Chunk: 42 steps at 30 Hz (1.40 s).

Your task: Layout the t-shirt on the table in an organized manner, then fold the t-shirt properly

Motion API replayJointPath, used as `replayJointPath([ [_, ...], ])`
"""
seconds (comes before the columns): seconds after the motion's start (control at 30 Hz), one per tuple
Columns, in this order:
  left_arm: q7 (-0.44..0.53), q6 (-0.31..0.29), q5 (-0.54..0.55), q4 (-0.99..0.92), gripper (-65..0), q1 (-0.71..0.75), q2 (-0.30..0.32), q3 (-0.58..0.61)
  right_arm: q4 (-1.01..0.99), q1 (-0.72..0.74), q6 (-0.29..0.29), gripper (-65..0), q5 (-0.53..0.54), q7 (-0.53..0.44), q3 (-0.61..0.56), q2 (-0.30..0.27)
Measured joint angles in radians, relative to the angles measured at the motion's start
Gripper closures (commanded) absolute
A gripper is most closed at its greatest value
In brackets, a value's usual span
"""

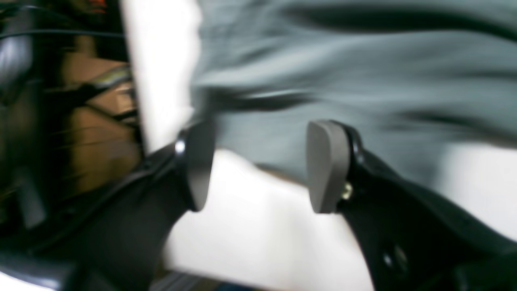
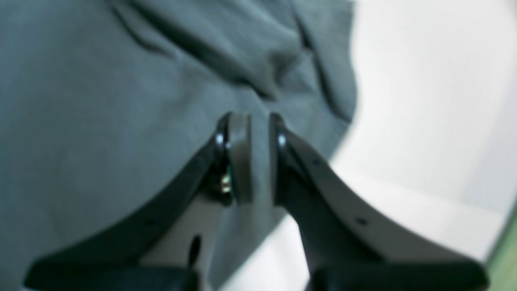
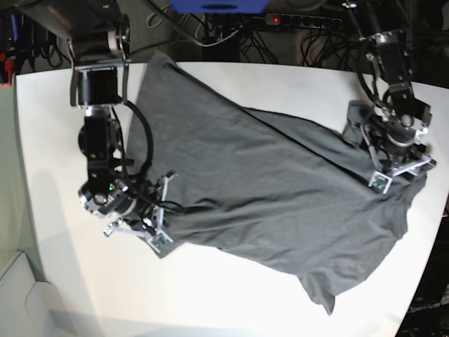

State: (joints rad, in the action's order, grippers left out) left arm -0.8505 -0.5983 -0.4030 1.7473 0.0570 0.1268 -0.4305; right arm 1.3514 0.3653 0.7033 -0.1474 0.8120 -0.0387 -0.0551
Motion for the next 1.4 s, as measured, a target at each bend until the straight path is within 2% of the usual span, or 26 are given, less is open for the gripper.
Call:
replayJointPath([
  [0.1, -0.004, 0.003, -0.013, 0.023, -35.5, -0.001, -0.109, 0.006, -0.123, 0.059, -0.001, -6.3, 0.003, -0.086, 0.0, -0.008],
  [0.17, 0.0, 0.0, -0.011, 0.012, -35.5, -0.003, -0.15, 0.027, -0.201, 0.08, -0.001, -6.3, 0.002, -0.126, 0.001, -0.036],
  [0.3, -0.007, 0.011, -0.013, -0.037, -35.4, -0.004, -0.208, 0.067, -0.269, 0.067, -0.005, -6.3, -0.009, -0.163, 0.003, -0.066],
  [0.47, 0.026, 0.022, -0.004, -0.157, -35.3, -0.011, -0.258, 0.105, -0.283, 0.015, -0.005, -6.3, -0.002, -0.206, 0.003, -0.072],
  [0.53, 0.017, 0.019, -0.004, -0.195, -35.3, -0.045, -0.254, 0.105, -0.274, -0.021, -0.011, -6.3, 0.03, -0.251, 0.004, -0.087],
  [0.63, 0.032, 0.018, 0.003, -0.227, -35.3, -0.069, -0.233, 0.107, -0.248, -0.056, -0.013, -6.3, 0.034, -0.262, 0.006, -0.091],
  [0.77, 0.047, 0.014, 0.026, -0.237, -35.3, -0.069, -0.153, 0.108, -0.12, -0.177, -0.031, -6.3, 0.039, -0.288, -0.008, -0.087],
  [0.87, 0.025, 0.018, 0.002, -0.248, -35.3, -0.088, -0.088, 0.103, -0.007, -0.25, -0.037, -6.3, 0.008, -0.247, -0.089, -0.082],
  [1.0, 0.012, 0.017, -0.006, -0.256, -35.3, -0.114, -0.034, 0.104, 0.116, -0.367, -0.035, -6.3, 0.006, -0.264, -0.205, -0.064],
  [1.1, 0.009, 0.011, -0.006, -0.272, -35.5, -0.156, -0.012, 0.058, 0.183, -0.434, -0.029, -6.3, -0.088, -0.259, -0.305, -0.024],
  [1.23, 0.018, 0.013, -0.006, -0.328, -35.5, -0.24, 0.008, -0.021, 0.254, -0.522, -0.027, -6.3, -0.21, -0.243, -0.379, 0.042],
  [1.4, -0.008, 0.006, -0.012, -0.292, -35.5, -0.239, 0.016, -0.113, 0.364, -0.585, 0.005, -6.3, -0.285, -0.178, -0.41, 0.051],
])
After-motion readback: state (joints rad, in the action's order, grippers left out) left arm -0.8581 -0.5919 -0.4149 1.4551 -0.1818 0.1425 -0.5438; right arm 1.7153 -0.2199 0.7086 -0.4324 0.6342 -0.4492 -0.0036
